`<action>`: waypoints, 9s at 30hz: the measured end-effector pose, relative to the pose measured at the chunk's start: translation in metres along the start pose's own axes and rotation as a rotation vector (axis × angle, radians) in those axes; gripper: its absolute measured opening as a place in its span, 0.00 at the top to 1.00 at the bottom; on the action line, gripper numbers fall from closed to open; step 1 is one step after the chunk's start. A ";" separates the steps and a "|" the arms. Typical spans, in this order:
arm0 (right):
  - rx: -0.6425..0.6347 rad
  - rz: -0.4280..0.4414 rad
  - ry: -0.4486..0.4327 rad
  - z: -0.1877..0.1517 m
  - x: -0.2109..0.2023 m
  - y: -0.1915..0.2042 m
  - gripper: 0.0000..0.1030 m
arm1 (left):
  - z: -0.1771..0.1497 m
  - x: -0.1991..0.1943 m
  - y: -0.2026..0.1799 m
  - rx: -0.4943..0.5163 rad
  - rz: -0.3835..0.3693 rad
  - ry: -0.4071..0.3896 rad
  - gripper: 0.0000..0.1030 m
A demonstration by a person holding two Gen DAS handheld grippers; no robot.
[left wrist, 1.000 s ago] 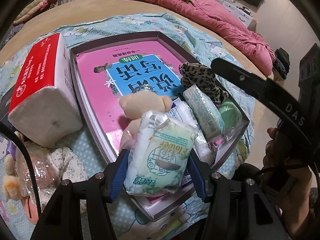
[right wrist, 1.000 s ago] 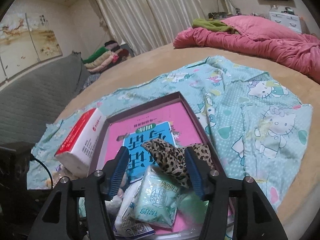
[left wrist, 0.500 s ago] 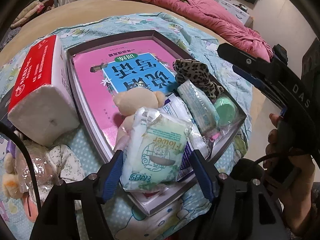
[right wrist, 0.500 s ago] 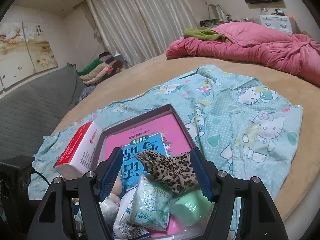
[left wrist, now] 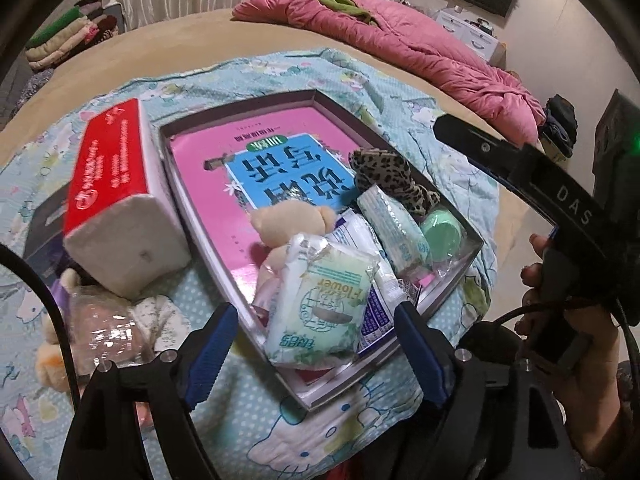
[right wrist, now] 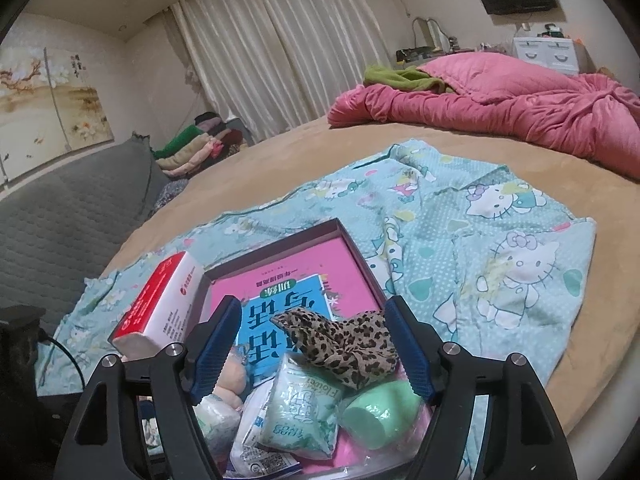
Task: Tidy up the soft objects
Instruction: 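Move the left tool to the white plush bunny while the right approaches the clear plastic bag, then grasp the white plush bunny with the left tool while the right grasps the clear plastic bag, then carry the plush bunny and plastic bag over the pink book box with both tools, then lower and release the plastic bag with the right tool while the left releases the bunny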
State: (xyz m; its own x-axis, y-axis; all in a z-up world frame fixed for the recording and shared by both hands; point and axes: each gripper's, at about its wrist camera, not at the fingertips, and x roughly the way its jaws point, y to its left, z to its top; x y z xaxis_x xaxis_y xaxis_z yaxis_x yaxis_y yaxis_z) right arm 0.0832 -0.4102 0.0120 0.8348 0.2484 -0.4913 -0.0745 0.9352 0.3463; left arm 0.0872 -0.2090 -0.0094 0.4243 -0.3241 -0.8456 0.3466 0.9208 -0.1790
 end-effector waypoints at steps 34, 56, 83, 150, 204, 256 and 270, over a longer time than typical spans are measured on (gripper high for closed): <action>-0.176 0.118 -0.024 0.001 -0.044 0.130 0.24 | -0.027 -0.106 0.099 -0.163 0.170 -0.156 0.15; -0.335 0.201 0.084 -0.032 -0.024 0.197 0.24 | -0.055 -0.122 0.194 -0.382 0.224 -0.166 0.15; -0.479 0.157 0.312 -0.087 0.062 0.220 0.24 | -0.053 -0.029 0.227 -0.402 0.112 -0.008 0.15; -0.225 0.429 0.522 -0.092 0.078 0.200 0.49 | -0.053 -0.083 0.187 -0.341 -0.016 -0.126 0.61; 0.008 0.035 -0.049 0.019 -0.042 0.013 0.46 | 0.037 -0.042 0.024 -0.003 0.028 -0.068 0.61; -0.142 -0.199 0.120 -0.012 0.050 -0.005 0.30 | 0.040 0.024 0.029 -0.047 0.084 0.006 0.40; -0.152 -0.234 0.067 -0.008 0.050 -0.008 0.26 | 0.038 0.014 0.026 -0.045 0.069 -0.019 0.33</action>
State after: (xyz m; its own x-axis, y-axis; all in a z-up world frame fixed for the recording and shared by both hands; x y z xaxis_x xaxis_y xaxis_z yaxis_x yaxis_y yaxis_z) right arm 0.1211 -0.4037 -0.0214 0.8014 0.0331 -0.5972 0.0305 0.9949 0.0961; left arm 0.1337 -0.1982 -0.0065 0.4618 -0.2634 -0.8470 0.2785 0.9496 -0.1435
